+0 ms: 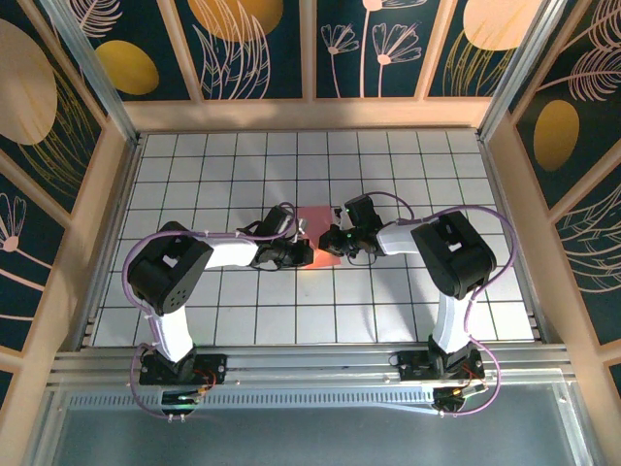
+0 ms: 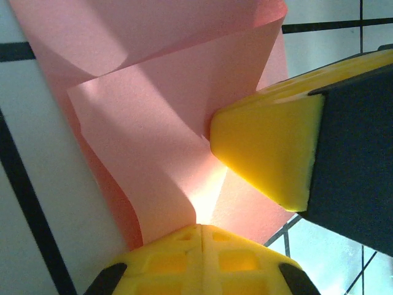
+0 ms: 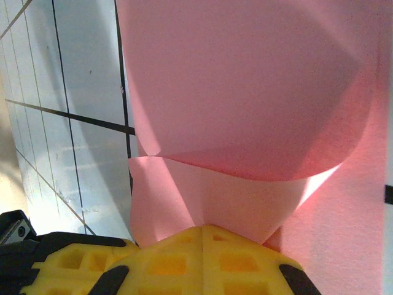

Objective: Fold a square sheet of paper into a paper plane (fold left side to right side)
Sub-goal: Fold the triangle a second time at the center of the table.

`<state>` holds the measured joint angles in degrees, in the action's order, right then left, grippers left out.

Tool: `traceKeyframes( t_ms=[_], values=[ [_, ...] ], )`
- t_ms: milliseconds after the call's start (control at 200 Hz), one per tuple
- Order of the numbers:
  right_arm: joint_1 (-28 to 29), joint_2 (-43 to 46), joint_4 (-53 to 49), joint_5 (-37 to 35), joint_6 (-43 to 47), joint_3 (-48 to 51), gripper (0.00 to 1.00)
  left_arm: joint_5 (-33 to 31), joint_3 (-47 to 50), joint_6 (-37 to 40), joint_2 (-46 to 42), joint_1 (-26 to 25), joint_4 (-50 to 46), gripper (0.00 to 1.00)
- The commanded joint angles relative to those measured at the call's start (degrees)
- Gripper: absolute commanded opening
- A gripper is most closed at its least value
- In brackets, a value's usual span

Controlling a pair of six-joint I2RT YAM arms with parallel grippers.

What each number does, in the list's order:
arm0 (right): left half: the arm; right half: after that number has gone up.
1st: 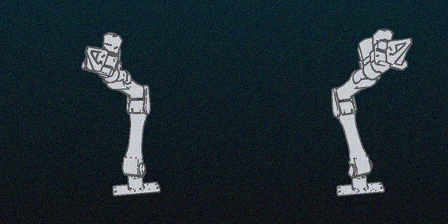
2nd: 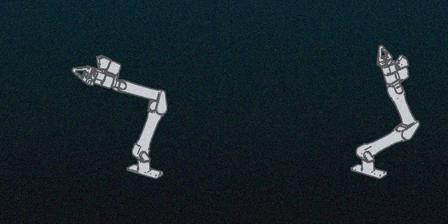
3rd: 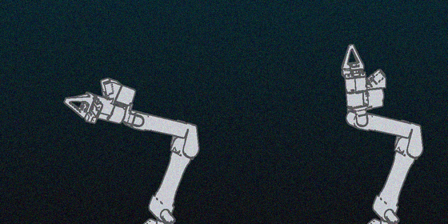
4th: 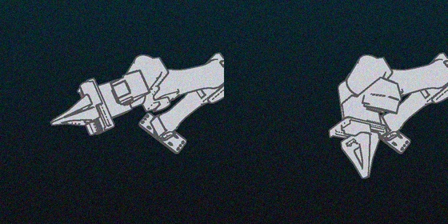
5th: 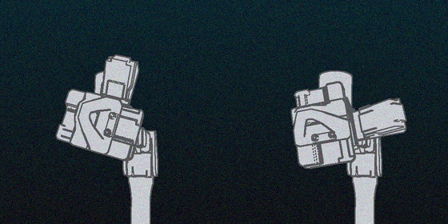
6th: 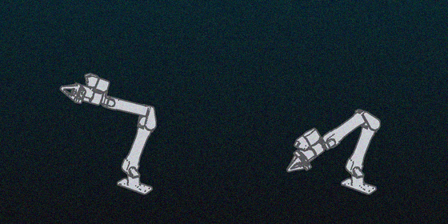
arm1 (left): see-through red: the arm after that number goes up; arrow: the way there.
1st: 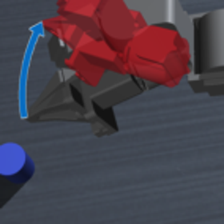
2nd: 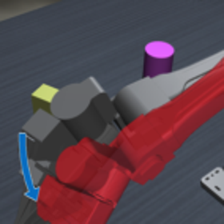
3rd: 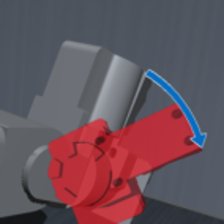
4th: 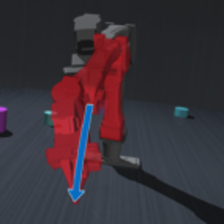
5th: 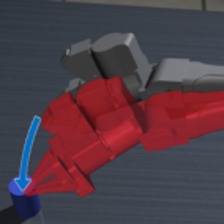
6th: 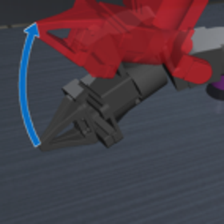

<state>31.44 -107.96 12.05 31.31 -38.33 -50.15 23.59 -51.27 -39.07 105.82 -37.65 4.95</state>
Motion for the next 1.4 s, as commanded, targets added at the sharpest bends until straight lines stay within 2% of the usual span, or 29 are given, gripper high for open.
traceKeyframes(
  t_ms=[0, 250, 445, 781, 1291, 1396],
  values=[
    [1.0, -1.0, -4.7, -1.1, 0.9, 0.2, 0.00, 0.7, 1.5, 0.8, 1.2, -0.1, -0.7, 0.01],
    [1.1, 1.9, -4.9, -0.9, 1.7, -2.5, 0.00, -2.4, 1.8, 1.1, 2.0, 0.0, -2.9, 0.00],
    [1.6, 4.1, -3.6, -0.7, 1.2, -1.0, 0.00, -2.8, 1.7, 1.3, 2.1, 0.0, -3.4, 0.00],
    [3.9, 0.6, -0.4, -1.1, -0.5, -0.2, 0.00, -4.3, 1.3, 2.0, 1.8, -0.1, -4.9, 0.00],
    [0.2, -1.2, -3.8, -3.8, 4.2, -1.4, 0.00, -6.4, 1.2, 2.0, 2.2, -0.1, -7.2, 0.00],
    [-3.0, -2.0, -5.0, -3.8, 5.6, -2.9, 0.00, -6.5, 1.3, 2.0, 2.3, -0.1, -7.3, 0.00]
  ],
)
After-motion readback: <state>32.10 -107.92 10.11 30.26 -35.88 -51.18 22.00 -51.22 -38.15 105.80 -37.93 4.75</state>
